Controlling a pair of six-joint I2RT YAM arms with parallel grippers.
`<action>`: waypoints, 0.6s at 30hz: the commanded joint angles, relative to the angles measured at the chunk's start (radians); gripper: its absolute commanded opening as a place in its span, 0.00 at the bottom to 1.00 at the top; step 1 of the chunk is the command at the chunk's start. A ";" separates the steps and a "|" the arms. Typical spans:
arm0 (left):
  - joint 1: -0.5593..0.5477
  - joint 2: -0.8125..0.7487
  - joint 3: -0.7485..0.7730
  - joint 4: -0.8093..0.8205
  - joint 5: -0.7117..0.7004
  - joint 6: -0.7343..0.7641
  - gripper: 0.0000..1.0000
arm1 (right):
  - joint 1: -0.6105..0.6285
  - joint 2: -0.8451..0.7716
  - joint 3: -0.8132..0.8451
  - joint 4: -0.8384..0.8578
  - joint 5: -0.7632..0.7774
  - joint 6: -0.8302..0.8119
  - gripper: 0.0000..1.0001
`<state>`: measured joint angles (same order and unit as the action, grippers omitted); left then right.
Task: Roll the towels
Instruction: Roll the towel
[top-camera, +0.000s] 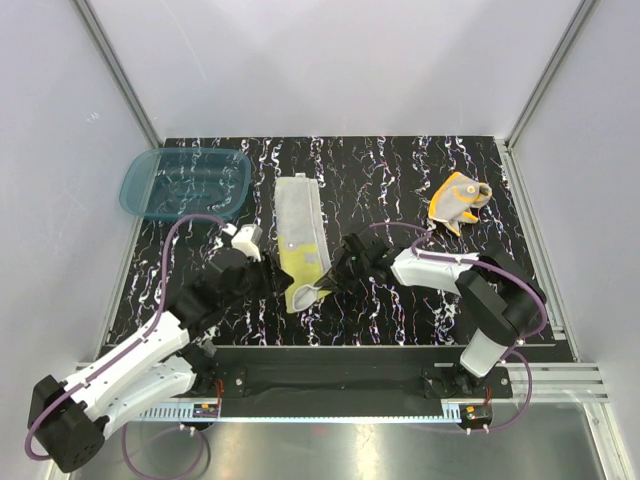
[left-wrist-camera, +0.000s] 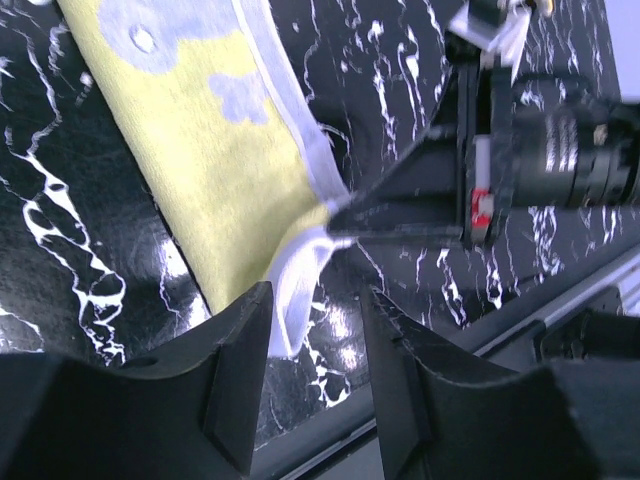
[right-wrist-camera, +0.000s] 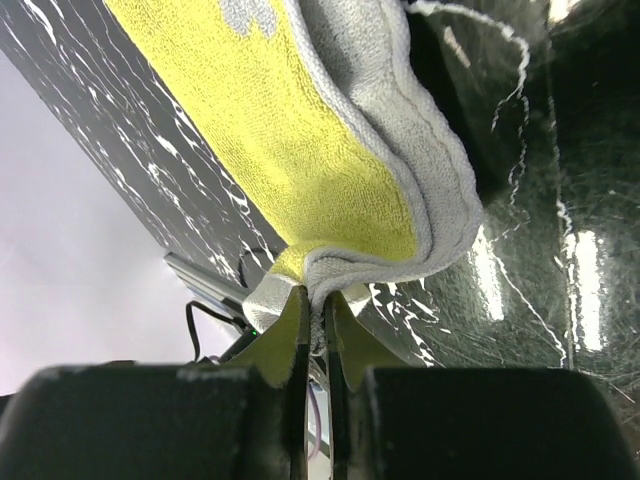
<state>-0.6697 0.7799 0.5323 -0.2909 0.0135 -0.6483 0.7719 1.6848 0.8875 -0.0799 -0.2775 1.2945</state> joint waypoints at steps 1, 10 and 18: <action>-0.004 -0.002 -0.029 0.076 0.089 0.041 0.46 | -0.023 0.010 0.022 -0.009 0.011 0.015 0.00; -0.013 0.031 -0.120 0.251 0.203 0.065 0.46 | -0.082 -0.128 -0.099 0.029 0.139 0.108 0.00; -0.073 0.179 -0.107 0.438 0.252 0.091 0.49 | -0.092 -0.024 -0.068 0.037 0.113 0.117 0.00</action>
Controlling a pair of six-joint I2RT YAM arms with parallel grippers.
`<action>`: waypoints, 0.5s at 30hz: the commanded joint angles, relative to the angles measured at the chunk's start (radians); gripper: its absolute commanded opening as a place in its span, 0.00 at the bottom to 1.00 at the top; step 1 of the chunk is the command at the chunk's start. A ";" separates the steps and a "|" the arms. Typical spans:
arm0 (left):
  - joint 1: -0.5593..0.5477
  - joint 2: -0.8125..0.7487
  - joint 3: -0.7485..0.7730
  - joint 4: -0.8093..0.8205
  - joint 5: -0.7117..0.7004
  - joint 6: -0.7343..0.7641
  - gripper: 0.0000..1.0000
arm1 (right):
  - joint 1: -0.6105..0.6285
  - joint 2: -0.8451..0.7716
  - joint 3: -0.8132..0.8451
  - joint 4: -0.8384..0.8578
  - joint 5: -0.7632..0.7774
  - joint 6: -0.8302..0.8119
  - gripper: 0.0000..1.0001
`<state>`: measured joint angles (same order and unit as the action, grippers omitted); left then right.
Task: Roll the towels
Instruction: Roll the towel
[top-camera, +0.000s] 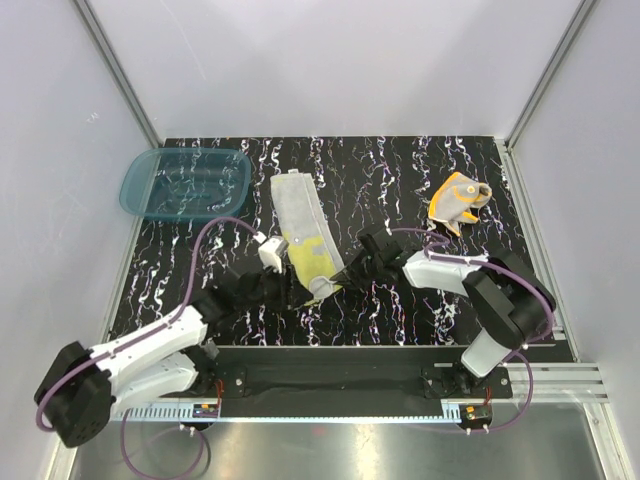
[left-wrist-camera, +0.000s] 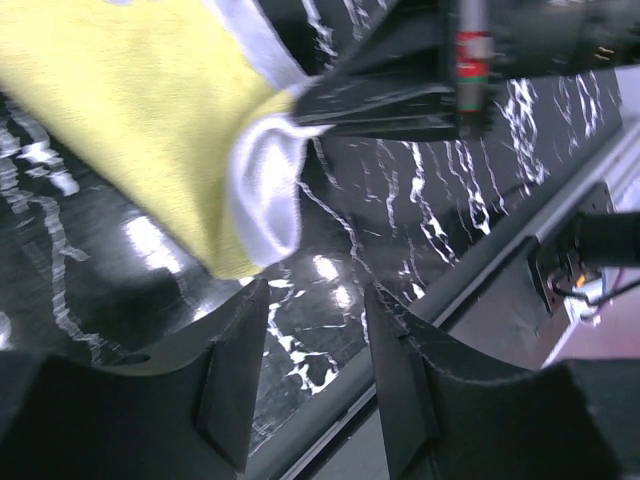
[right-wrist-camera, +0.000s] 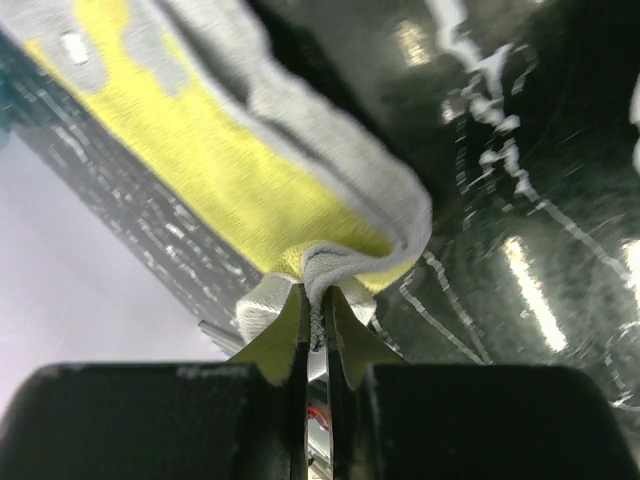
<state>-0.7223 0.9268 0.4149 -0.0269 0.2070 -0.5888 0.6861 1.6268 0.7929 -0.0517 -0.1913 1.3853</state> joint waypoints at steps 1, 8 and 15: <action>-0.025 0.067 0.009 0.192 0.061 0.032 0.49 | -0.008 0.044 0.025 0.004 0.038 0.029 0.00; -0.042 0.246 0.024 0.318 0.085 0.052 0.49 | -0.037 0.038 -0.020 -0.013 0.081 0.057 0.00; -0.045 0.435 0.073 0.360 -0.006 0.049 0.48 | -0.043 0.047 -0.023 -0.016 0.070 0.040 0.00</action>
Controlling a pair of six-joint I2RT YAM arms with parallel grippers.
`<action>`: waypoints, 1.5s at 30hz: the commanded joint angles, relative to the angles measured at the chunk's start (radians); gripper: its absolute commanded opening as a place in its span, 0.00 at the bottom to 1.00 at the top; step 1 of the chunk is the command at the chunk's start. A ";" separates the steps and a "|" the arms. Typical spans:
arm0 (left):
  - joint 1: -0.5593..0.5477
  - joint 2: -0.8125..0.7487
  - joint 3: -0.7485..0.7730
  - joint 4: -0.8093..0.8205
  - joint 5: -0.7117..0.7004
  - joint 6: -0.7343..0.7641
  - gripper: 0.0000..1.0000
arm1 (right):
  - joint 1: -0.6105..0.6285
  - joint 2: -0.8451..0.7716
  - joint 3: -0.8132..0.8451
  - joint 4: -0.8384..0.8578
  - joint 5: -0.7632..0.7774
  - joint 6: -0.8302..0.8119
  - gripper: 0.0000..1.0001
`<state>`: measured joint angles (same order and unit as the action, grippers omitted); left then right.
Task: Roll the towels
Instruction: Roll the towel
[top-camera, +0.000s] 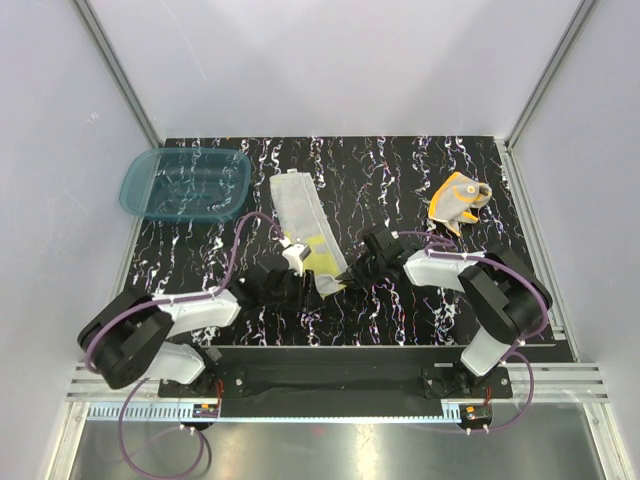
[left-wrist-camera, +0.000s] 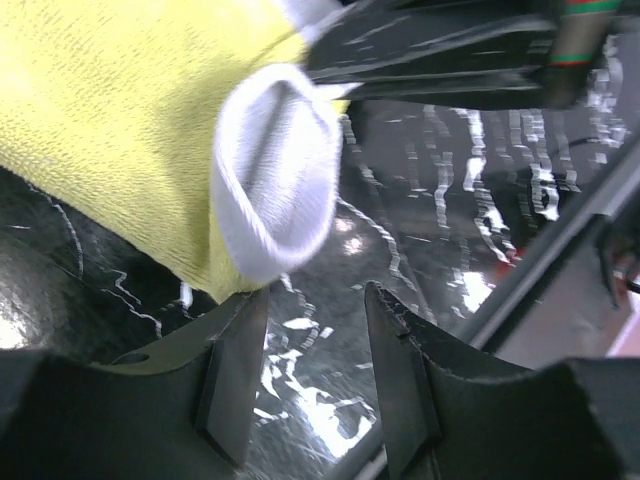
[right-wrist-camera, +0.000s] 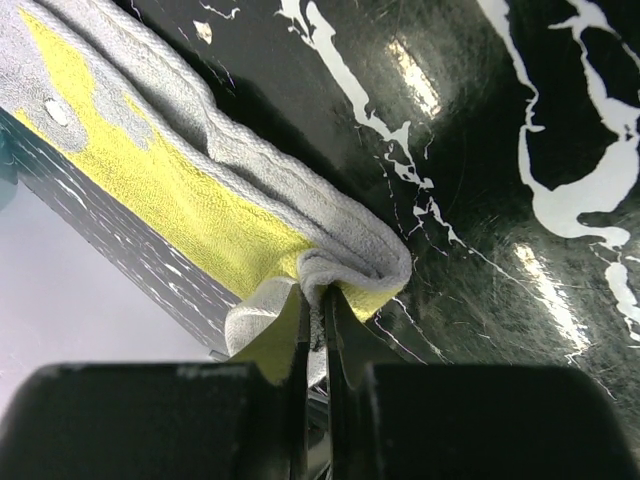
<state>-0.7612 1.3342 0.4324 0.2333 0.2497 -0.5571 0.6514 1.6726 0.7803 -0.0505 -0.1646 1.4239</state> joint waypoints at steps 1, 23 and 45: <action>-0.006 0.034 0.055 0.110 -0.064 0.014 0.48 | -0.009 0.004 -0.010 -0.014 0.036 -0.005 0.00; 0.003 0.052 0.054 0.115 -0.228 -0.052 0.47 | -0.009 -0.046 0.059 -0.035 0.050 -0.160 1.00; 0.017 0.158 0.038 0.172 -0.211 -0.110 0.46 | 0.167 -0.281 -0.088 0.023 0.190 -0.254 0.91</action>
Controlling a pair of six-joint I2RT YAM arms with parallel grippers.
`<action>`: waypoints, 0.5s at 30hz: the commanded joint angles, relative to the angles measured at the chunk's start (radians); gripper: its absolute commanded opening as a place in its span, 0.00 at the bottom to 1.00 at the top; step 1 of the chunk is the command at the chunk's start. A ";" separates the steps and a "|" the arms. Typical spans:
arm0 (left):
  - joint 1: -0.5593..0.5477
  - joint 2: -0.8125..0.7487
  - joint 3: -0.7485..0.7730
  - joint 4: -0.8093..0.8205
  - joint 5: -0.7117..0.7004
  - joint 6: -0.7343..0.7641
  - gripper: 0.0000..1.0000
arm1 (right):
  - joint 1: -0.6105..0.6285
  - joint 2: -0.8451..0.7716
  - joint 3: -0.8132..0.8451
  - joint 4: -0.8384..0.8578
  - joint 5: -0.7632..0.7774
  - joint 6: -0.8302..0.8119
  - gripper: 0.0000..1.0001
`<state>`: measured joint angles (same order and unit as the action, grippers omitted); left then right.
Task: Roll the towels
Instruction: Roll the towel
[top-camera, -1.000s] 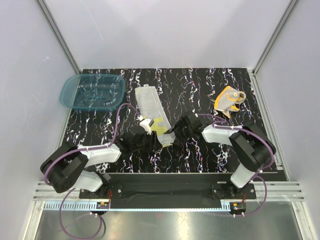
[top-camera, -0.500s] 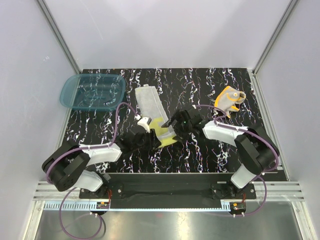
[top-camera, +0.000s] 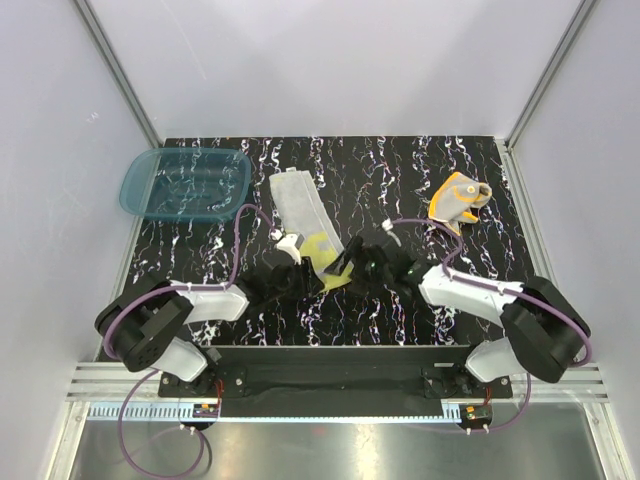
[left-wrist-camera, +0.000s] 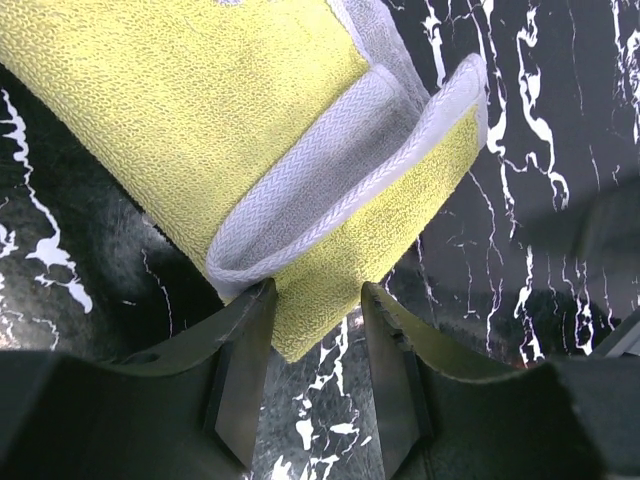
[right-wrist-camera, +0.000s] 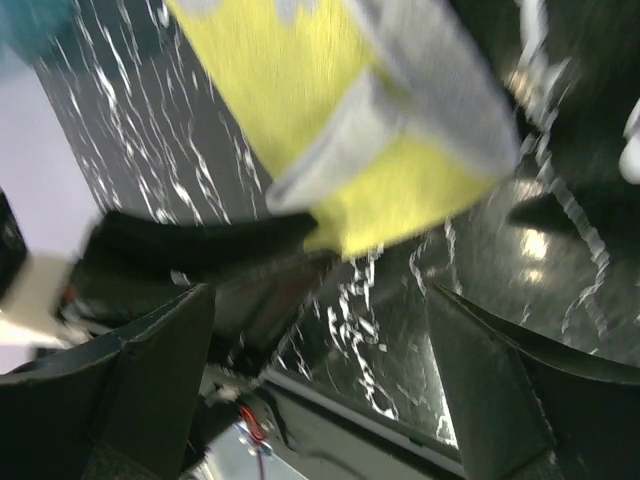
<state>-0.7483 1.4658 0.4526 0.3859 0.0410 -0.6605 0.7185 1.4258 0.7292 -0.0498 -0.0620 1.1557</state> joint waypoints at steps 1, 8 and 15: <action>0.006 0.024 0.018 0.018 0.002 -0.011 0.46 | 0.117 -0.028 -0.054 0.036 0.094 0.054 0.91; 0.006 0.005 0.001 0.013 0.025 -0.019 0.45 | 0.140 0.061 -0.132 0.249 0.163 0.142 0.76; 0.006 -0.009 -0.034 0.031 0.039 -0.033 0.45 | 0.141 0.081 -0.163 0.272 0.246 0.196 0.72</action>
<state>-0.7444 1.4689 0.4438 0.4072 0.0570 -0.6861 0.8574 1.4891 0.5678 0.1646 0.0956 1.3159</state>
